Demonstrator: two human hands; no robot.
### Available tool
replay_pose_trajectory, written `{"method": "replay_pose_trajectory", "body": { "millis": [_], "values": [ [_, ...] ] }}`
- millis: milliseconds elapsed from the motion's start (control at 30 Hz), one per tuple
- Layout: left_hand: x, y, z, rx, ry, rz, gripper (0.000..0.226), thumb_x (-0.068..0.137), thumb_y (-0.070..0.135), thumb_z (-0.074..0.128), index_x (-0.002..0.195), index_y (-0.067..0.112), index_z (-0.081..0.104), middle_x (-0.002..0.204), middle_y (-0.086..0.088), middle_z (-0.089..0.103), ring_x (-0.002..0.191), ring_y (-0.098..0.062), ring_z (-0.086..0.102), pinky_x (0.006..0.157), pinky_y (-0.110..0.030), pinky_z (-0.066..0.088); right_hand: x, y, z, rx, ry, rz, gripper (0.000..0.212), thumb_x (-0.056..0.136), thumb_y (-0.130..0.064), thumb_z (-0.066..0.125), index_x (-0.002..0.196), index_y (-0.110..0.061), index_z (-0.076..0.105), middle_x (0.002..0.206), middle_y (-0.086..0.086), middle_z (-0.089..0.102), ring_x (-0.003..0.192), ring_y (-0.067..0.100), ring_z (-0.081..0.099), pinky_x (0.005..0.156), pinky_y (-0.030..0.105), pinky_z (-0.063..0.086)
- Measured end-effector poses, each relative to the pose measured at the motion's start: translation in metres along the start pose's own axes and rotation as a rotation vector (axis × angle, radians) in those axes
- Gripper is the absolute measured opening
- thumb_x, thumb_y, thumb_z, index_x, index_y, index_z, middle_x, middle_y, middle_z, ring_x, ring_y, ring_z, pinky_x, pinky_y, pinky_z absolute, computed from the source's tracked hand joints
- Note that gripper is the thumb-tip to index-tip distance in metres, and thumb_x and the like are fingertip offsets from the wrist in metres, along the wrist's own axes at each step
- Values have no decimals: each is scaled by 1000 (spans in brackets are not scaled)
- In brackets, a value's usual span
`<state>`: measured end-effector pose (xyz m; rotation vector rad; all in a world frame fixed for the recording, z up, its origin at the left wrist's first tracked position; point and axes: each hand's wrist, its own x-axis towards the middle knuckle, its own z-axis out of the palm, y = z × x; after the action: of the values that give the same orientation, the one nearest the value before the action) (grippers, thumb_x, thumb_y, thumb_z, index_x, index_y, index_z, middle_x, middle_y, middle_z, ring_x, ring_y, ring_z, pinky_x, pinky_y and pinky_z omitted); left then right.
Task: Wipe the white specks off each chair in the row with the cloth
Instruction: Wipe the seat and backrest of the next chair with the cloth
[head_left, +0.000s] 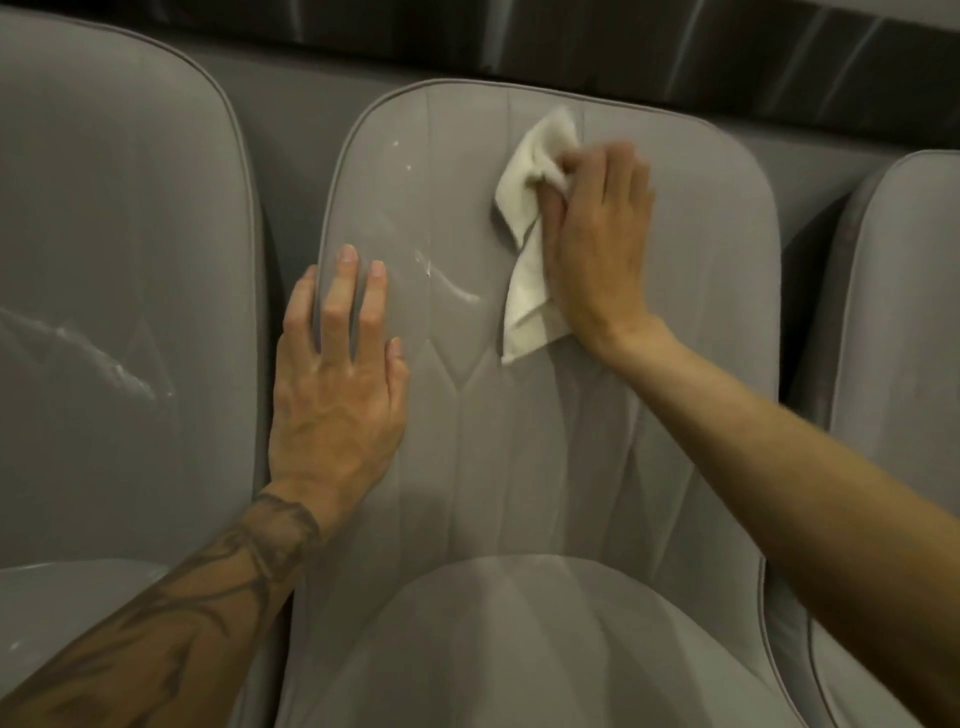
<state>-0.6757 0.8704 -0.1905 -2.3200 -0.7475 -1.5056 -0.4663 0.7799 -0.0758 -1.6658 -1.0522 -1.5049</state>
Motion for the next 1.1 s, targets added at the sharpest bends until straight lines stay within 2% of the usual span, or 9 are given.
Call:
{"method": "replay_pose_trajectory", "body": {
  "millis": [133,233,467,567,700,800,933,1000,1100],
  "values": [
    [0,0,1,4,-1,2,57,107,22,41,161,6,29,166,-21,26,148,-48,29,125,-51,25,-120,1,-18,76,-210,-274,29,93,-17,67,115,-10,51,111,14,48,93,33,46,83,42,37],
    [0,1,0,2,-3,2,57,107,22,40,161,6,28,166,-21,26,148,-48,29,124,-52,27,-143,9,-30,93,-310,-424,34,89,-14,69,115,-14,48,112,8,44,93,31,48,85,38,37],
    [0,2,0,5,-3,-8,58,107,23,42,161,8,27,166,-20,26,148,-46,29,125,-48,26,-76,-13,-8,61,-60,-15,20,98,-22,56,114,-14,47,110,15,55,95,29,43,81,38,35],
    [0,1,1,15,5,0,58,106,22,41,161,7,28,166,-20,26,148,-47,30,125,-48,24,-172,-19,-15,121,-211,-223,29,96,-18,56,123,-9,49,118,14,44,97,32,46,87,40,36],
    [0,2,0,20,3,-7,59,106,22,42,161,8,28,167,-19,26,149,-46,29,125,-47,25,-258,-10,-43,121,-479,-591,19,97,-16,48,115,-13,52,115,10,44,87,30,53,83,37,38],
    [0,2,0,19,2,-11,58,106,22,43,161,8,29,167,-19,26,149,-45,29,124,-48,26,-210,-7,-32,138,-341,-495,22,107,-22,34,119,-13,49,115,10,44,90,31,46,81,39,37],
    [-1,1,1,11,-11,-16,58,107,23,41,161,8,27,167,-18,25,149,-44,29,123,-48,29,-153,-14,-11,118,-133,-54,21,98,-20,59,115,-15,48,113,9,48,94,29,46,85,37,37],
    [-1,1,0,12,-10,-10,58,107,23,41,161,8,27,167,-19,25,149,-44,29,124,-48,27,-180,-23,-12,134,-165,-80,25,96,-18,60,118,-14,47,117,8,45,97,30,48,87,38,38],
    [-1,1,0,16,-6,-4,58,107,22,41,161,7,27,167,-19,26,149,-45,29,125,-48,26,-229,-24,-23,144,-306,-375,20,97,-14,52,117,-14,49,117,8,44,95,31,55,87,38,40]
  ]
}}
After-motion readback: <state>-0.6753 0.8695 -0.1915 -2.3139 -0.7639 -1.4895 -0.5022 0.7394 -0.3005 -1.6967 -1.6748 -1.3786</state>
